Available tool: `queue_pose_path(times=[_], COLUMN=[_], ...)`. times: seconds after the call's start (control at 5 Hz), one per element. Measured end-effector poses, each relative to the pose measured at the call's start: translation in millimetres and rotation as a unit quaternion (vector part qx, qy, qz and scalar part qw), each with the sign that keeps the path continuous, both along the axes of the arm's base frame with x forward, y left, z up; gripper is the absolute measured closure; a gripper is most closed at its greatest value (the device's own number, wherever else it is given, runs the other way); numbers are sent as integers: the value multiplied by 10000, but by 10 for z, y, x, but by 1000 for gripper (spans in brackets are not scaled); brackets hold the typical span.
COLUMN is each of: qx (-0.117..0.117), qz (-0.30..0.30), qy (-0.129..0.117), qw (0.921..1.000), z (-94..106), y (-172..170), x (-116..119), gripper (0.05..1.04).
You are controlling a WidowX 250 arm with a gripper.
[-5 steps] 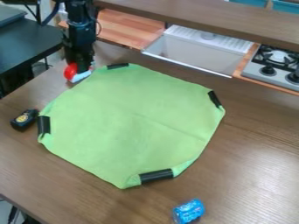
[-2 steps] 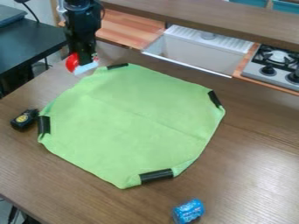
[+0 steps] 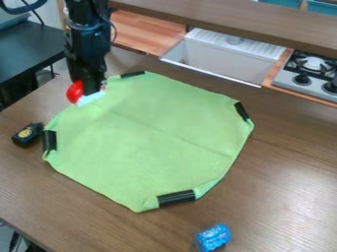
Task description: Put the nigirizushi on the bottom left edge of the towel
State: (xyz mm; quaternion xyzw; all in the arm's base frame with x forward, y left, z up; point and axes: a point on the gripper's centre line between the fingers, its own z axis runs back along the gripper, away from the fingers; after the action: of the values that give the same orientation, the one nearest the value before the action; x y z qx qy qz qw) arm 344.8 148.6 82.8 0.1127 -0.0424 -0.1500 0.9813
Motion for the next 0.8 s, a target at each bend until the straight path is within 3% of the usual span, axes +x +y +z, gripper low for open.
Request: queue_pose_path(times=[0.2,0.4,0.6,0.8], qx=[-277,-299,-134,-80], qz=[326,324,295,233], qy=[297,474,517,454], qw=[9986,9979,9981,9987], z=[-94,-250,-379,-474], y=[30,1,-59,-116], x=[-186,-318,-378,-399], gripper=[567,567,567,486])
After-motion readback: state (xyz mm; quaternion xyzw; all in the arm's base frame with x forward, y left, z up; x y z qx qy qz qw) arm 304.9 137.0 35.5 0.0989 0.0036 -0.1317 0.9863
